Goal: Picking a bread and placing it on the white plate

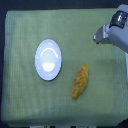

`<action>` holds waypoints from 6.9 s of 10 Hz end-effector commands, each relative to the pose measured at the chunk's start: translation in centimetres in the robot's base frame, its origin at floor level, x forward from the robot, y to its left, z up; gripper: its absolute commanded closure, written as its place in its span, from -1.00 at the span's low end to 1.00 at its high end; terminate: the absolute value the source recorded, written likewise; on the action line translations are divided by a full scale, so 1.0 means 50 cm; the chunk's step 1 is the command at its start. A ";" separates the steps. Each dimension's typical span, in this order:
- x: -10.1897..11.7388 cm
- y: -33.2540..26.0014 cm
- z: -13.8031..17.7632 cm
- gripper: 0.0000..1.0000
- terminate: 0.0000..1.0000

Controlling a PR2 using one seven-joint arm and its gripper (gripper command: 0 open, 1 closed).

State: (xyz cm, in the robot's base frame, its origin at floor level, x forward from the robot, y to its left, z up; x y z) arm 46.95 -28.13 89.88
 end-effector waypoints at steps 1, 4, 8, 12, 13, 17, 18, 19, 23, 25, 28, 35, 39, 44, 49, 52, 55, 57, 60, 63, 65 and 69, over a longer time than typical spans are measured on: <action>-0.001 0.002 -0.001 -1.00 -1.00; -0.026 0.032 -0.014 -1.00 -1.00; -0.072 0.089 -0.044 -1.00 -1.00; -0.130 0.171 -0.109 -1.00 -1.00; -0.133 0.179 -0.115 -1.00 -1.00; -0.155 0.254 -0.195 -1.00 -1.00; -0.153 0.261 -0.223 -1.00 -1.00; -0.152 0.260 -0.228 -1.00 -1.00; -0.151 0.238 -0.280 -1.00 -1.00; -0.139 0.230 -0.305 -1.00 -1.00; -0.140 0.241 -0.337 -1.00 -1.00; -0.175 0.219 -0.371 -1.00 -1.00; -0.180 0.258 -0.354 1.00 -1.00; -0.162 0.254 -0.340 1.00 -1.00; -0.143 0.237 -0.327 1.00 -1.00; -0.146 0.235 -0.321 1.00 -1.00; -0.134 0.240 -0.277 1.00 -1.00; -0.126 0.245 -0.209 1.00 -1.00; -0.090 0.297 -0.110 1.00 -1.00; -0.050 0.358 -0.079 1.00 -1.00; -0.016 0.451 -0.066 1.00 -1.00; -0.008 0.622 -0.056 1.00 -1.00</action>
State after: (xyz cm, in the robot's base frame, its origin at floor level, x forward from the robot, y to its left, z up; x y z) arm 46.03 -5.25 86.40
